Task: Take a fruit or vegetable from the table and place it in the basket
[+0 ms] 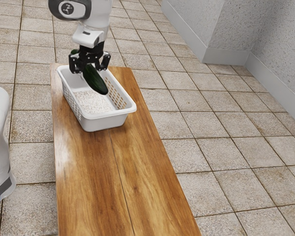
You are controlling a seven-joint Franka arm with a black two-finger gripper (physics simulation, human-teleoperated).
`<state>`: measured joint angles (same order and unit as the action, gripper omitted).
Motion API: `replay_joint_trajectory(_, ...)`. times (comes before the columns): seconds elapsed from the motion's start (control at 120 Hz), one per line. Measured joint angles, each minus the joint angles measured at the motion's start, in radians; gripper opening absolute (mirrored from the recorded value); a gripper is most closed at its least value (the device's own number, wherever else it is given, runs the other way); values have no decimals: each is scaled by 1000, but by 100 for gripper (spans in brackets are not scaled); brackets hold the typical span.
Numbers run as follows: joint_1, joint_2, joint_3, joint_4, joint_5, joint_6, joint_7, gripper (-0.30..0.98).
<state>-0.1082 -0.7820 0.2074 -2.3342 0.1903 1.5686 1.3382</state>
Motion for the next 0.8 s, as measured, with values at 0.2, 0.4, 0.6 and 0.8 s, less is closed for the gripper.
replay_joint_trajectory(0.2,-13,26,51,1,42,19,17,18)
replay_joint_trajectory(0.4,-27,50,100,3,76,45,38,18)
replay_joint_trajectory(0.6,-45,90,119,8,93,73,56,18)
replay_joint_trajectory(0.8,-55,111,122,14,104,96,68,45)
